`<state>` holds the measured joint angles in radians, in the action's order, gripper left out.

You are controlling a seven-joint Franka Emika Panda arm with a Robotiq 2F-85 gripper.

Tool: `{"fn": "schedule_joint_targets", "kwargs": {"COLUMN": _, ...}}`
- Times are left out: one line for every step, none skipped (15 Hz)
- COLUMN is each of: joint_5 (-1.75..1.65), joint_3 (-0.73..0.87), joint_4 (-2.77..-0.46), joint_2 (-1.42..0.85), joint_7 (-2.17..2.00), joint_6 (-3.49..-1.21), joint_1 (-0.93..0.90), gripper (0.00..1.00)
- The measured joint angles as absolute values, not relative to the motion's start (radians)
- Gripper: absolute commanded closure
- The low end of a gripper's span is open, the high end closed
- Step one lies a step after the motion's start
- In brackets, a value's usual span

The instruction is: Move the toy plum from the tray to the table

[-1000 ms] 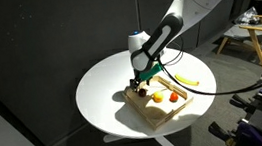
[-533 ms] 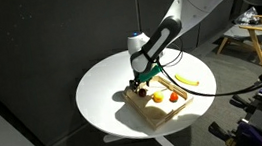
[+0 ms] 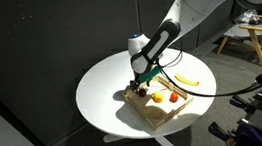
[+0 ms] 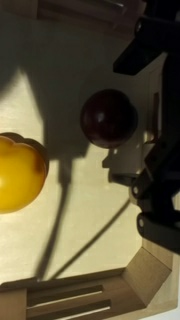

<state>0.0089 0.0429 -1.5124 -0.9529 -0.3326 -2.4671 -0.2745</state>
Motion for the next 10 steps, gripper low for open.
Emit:
{"fn": "schedule_joint_targets", "kwargs": {"joint_5": 0.009, "joint_3": 0.044, "joint_4": -1.51, "joint_2": -0.955, "joint_7": -0.333, "joint_6": -2.467, "joint_1": -0.274, "gripper": 0.0}}
{"fn": "schedule_joint_targets", "kwargs": {"joint_5": 0.009, "joint_3": 0.044, "joint_4": -1.507, "joint_2": -0.957, "joint_7": -0.333, "joint_6": -2.467, "joint_1": -0.274, "gripper": 0.0}}
{"fn": "schedule_joint_targets", "kwargs": {"joint_5": 0.009, "joint_3": 0.044, "joint_4": -1.505, "joint_2": -0.96, "joint_7": -0.333, "joint_6": -2.466, "joint_1": -0.274, "gripper": 0.0}}
{"fn": "schedule_joint_targets", "kwargs": {"joint_5": 0.009, "joint_3": 0.045, "joint_4": -1.502, "joint_2": -0.962, "joint_7": -0.333, "joint_6": -2.466, "joint_1": -0.274, "gripper": 0.0}}
{"fn": "schedule_joint_targets", "kwargs": {"joint_5": 0.009, "joint_3": 0.045, "joint_4": -1.499, "joint_2": -0.965, "joint_7": -0.333, "joint_6": -2.465, "joint_1": -0.274, "gripper": 0.0}}
{"fn": "schedule_joint_targets", "kwargs": {"joint_5": 0.009, "joint_3": 0.045, "joint_4": -1.496, "joint_2": -0.967, "joint_7": -0.333, "joint_6": -2.464, "joint_1": -0.274, "gripper": 0.18}}
{"fn": "schedule_joint_targets", "kwargs": {"joint_5": 0.009, "joint_3": 0.046, "joint_4": -1.494, "joint_2": -0.969, "joint_7": -0.333, "joint_6": -2.462, "joint_1": -0.275, "gripper": 0.25}}
{"fn": "schedule_joint_targets", "kwargs": {"joint_5": 0.009, "joint_3": 0.047, "joint_4": -1.493, "joint_2": -0.97, "joint_7": -0.333, "joint_6": -2.46, "joint_1": -0.275, "gripper": 0.34}}
{"fn": "schedule_joint_targets", "kwargs": {"joint_5": 0.009, "joint_3": 0.049, "joint_4": -1.492, "joint_2": -0.972, "joint_7": -0.334, "joint_6": -2.459, "joint_1": -0.275, "gripper": 0.44}}
{"fn": "schedule_joint_targets", "kwargs": {"joint_5": 0.009, "joint_3": 0.05, "joint_4": -1.491, "joint_2": -0.973, "joint_7": -0.335, "joint_6": -2.459, "joint_1": -0.275, "gripper": 0.51}}
